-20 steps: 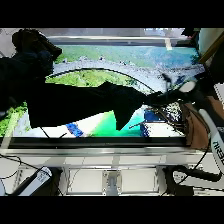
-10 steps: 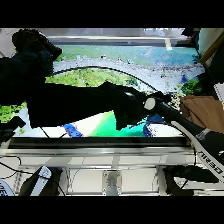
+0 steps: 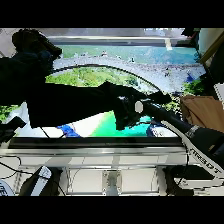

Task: Fold the clothes and pants, and hang the long-sleeved shirts on hangers.

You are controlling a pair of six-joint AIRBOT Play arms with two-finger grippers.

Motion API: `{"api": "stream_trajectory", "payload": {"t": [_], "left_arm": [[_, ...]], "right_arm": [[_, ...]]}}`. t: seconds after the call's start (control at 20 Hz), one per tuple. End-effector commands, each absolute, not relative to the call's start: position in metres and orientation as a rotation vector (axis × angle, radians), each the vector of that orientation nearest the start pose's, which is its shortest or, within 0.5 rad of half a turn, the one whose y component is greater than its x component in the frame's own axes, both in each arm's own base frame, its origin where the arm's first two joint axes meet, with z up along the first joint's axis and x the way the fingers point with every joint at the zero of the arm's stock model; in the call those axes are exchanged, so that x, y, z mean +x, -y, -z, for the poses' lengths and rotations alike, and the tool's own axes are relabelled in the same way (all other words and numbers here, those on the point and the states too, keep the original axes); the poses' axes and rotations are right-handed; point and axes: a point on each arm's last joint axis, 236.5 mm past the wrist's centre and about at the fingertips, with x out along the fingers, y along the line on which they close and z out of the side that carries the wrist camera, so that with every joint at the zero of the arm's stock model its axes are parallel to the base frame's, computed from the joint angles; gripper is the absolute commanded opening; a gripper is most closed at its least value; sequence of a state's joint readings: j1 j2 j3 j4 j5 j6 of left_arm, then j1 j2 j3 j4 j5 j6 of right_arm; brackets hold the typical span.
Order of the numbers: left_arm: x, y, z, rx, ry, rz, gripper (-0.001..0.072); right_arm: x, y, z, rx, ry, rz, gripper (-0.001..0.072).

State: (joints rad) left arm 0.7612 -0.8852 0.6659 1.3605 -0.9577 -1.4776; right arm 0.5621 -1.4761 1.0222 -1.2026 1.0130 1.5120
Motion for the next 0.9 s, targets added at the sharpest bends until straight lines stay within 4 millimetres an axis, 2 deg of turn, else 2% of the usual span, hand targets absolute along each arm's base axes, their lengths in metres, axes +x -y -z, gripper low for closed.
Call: {"api": "stream_trajectory", "payload": {"t": [0.0,0.25,0.45,0.7,0.8,0.85], "left_arm": [[0.242,-0.176,0.019,-0.555,-1.044,-0.539,0.0695],[0.243,-0.176,0.018,-0.554,-1.041,-0.54,0.0694],[0.243,-0.177,0.018,-0.553,-1.038,-0.541,0.0694],[0.243,-0.177,0.018,-0.552,-1.037,-0.542,0.0694],[0.243,-0.177,0.018,-0.552,-1.037,-0.542,0.0694],[0.243,-0.177,0.018,-0.551,-1.037,-0.542,0.0694]], "right_arm": [[0.286,-0.248,0.092,-0.111,-1.489,-0.538,0.0524],[0.279,-0.259,0.098,-0.049,-1.525,-0.55,0.0525],[0.285,-0.265,0.097,-0.019,-1.501,-0.552,0.0525],[0.278,-0.266,0.118,-0.022,-1.556,-0.518,0.0513],[0.281,-0.256,0.127,-0.043,-1.564,-0.458,0.0421],[0.285,-0.249,0.128,-0.071,-1.555,-0.433,0.0247]]}}
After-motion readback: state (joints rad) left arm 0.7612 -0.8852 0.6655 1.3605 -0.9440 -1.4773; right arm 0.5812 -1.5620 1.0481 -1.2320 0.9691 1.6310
